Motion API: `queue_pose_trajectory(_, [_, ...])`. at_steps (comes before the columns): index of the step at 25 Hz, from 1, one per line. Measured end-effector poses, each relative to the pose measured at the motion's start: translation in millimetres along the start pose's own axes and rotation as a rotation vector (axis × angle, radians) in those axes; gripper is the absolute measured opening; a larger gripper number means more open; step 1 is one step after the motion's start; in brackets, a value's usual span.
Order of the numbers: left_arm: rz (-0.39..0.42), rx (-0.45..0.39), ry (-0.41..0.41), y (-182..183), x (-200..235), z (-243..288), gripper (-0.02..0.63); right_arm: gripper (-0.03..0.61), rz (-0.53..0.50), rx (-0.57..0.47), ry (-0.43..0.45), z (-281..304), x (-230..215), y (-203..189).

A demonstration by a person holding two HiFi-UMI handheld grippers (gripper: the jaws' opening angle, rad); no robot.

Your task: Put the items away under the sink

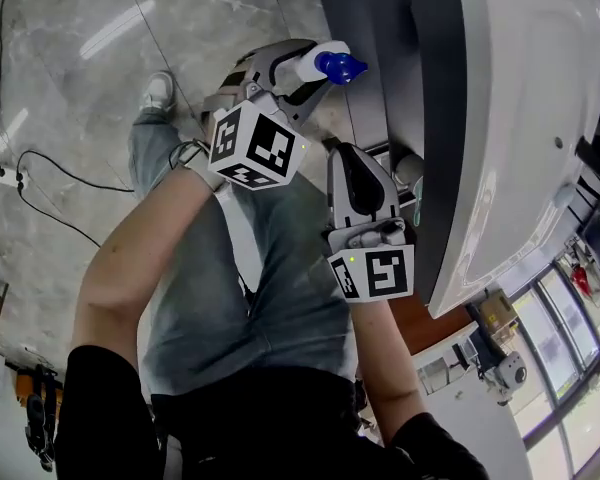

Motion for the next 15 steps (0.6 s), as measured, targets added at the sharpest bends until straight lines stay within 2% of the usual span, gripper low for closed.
queue_pose_trajectory(7, [0.014,-0.073,-0.014,2.7,-12.1,75.0,0.209,0.043,-0.055,0.016,-0.003,5.9,-25.1,-33.9])
queue_pose_trajectory(15, [0.032,-0.133,-0.050,9.4,-17.3,132.5,0.209,0.043,-0.137,0.040,0.018,6.6,-36.9,-63.3])
Point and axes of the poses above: the fingertips, and each gripper's own axes: z forward along the fingers, x to its left, y out of its top, the point moved 2 cm from there along -z, backward along the fingers, and after that the axes turned 4 degrees about -z, right-handed, at the moved point
